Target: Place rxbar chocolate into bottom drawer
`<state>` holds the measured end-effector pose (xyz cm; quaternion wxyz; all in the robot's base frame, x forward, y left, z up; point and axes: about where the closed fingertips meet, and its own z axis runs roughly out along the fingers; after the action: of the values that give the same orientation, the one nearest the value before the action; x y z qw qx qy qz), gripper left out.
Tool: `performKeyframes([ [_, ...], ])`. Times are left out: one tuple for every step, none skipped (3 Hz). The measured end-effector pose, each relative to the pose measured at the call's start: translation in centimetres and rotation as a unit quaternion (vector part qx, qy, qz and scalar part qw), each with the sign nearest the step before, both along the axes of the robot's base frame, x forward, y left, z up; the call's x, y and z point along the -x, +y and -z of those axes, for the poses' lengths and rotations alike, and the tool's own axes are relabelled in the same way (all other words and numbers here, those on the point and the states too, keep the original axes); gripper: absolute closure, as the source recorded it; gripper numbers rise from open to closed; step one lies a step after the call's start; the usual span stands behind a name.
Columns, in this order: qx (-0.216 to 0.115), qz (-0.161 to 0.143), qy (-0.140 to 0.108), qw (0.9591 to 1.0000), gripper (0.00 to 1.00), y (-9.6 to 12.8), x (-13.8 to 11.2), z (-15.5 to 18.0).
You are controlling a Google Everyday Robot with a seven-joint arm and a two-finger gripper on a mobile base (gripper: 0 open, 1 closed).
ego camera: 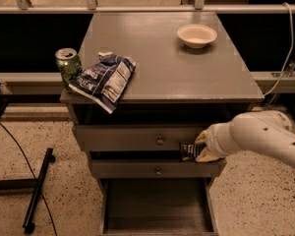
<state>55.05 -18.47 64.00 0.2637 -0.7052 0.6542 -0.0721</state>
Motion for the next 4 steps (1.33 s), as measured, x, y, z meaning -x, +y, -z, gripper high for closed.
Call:
performKeyframes([
  [-0.130,0.006,-0.002,0.9915,1.00,1.1,-0.6,1.5],
  [-0.244,0.013,0.012,0.9697,1.00,-0.6,1.2,4.4],
  [-0.310,0.012,0.059,0.9489,1.00,-2.9,3.9,11.4],
  [-0.325,-0.023,0.121,0.9376,1.00,-2.3,6.5,18.4],
])
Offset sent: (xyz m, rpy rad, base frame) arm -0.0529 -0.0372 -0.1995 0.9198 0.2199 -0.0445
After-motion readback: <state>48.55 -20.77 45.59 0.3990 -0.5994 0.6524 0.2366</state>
